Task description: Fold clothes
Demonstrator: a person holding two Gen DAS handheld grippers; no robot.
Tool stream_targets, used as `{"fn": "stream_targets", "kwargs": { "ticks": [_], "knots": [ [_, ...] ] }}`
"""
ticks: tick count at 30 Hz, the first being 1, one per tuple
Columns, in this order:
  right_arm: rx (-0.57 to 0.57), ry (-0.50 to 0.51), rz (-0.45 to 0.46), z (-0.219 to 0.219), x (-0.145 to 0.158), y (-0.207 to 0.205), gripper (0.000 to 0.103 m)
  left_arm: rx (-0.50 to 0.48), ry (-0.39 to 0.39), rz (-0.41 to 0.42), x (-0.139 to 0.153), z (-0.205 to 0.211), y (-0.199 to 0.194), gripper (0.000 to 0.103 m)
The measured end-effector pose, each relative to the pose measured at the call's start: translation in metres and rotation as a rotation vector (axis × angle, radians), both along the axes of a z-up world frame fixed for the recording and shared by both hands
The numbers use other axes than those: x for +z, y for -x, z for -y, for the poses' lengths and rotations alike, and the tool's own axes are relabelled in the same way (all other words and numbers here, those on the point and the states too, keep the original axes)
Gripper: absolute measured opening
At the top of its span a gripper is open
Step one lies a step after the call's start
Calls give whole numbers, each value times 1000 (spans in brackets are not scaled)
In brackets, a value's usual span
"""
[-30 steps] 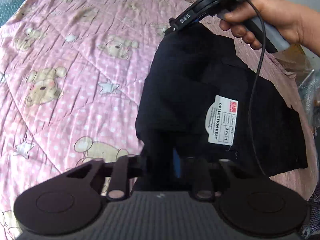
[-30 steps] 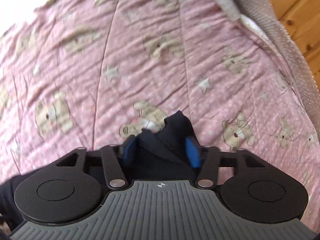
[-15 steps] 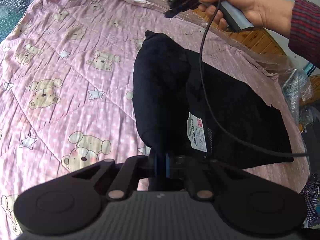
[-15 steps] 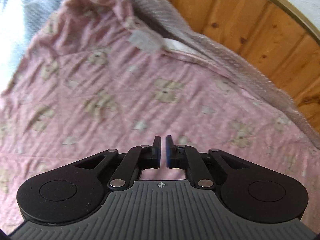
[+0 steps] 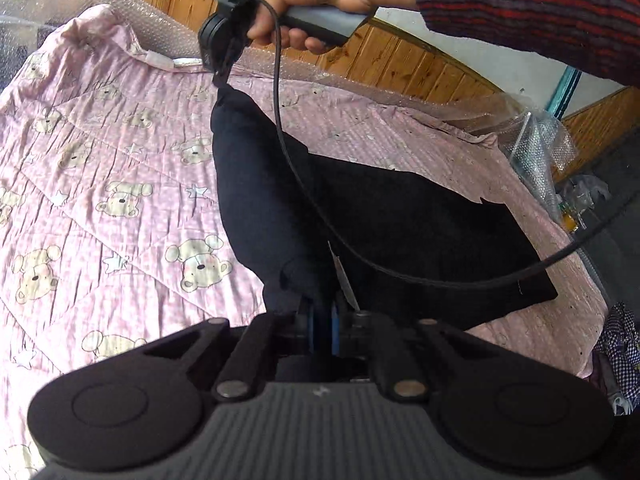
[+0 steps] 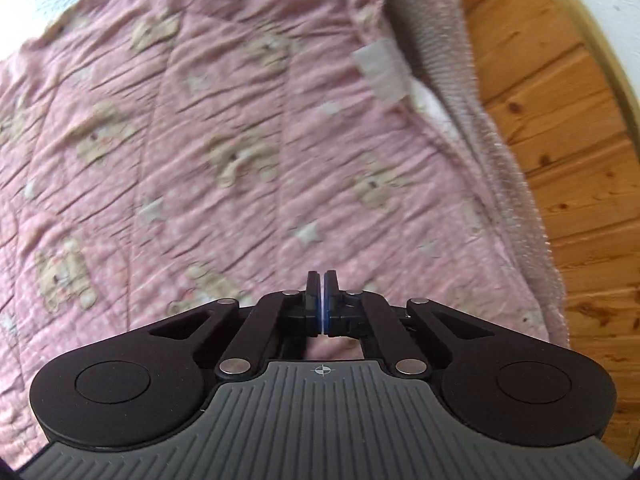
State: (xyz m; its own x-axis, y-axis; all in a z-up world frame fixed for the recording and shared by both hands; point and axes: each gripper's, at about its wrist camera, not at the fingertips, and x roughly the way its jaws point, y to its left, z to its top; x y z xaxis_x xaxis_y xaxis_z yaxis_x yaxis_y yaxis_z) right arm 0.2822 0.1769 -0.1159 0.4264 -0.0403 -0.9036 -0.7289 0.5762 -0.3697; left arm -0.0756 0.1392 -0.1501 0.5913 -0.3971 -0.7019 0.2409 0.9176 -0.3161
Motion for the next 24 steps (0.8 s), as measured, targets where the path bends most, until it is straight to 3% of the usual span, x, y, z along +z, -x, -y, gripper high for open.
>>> {"fn": "stream_targets", "kwargs": {
  "ticks": [2, 4, 5, 6, 7, 8, 9, 10, 12, 13, 14, 15, 23, 24],
  "knots": [
    [-56, -7, 42, 13, -3, -15, 0, 12, -12, -12, -4, -1, 0, 7],
    [-130, -76, 43, 23, 1, -24, 2, 20, -14, -15, -5, -6, 0, 7],
    [-160, -140, 32, 26, 8, -24, 8, 22, -9, -15, -5, -7, 0, 7],
    [-179, -201, 3, 27, 15, -22, 20, 18, -2, -13, -4, -7, -1, 7],
    [-177, -242, -47, 24, 19, -19, 43, 11, 0, -9, -3, -6, -1, 7],
    [-152, -254, -80, 17, 19, -12, 58, 2, -1, -4, -2, -3, -2, 7],
    [-126, -259, -112, 10, 17, -6, 83, -12, -6, 4, -1, 1, -2, 7],
    [-93, -204, -138, 7, 5, -2, 91, -27, -14, 13, 0, 5, -2, 7],
    [-29, -93, -188, 1, -21, 5, 90, -59, -20, 32, 3, 13, -1, 7],
    [3, -38, -213, -2, -34, 9, 74, -70, -20, 38, 4, 15, 0, 7],
    [35, 18, -238, -5, -47, 13, 55, -77, -25, 45, 5, 16, 1, 7],
    [61, 64, -259, -7, -58, 17, 5, -77, -35, 52, 6, 17, 3, 7],
    [-206, -265, -51, 46, 1, 7, 1, -34, -20, 79, 13, 7, 9, 7],
    [-243, -293, -45, 55, -2, 3, 0, -37, -21, 80, 14, 9, 8, 7]
  ]
}}
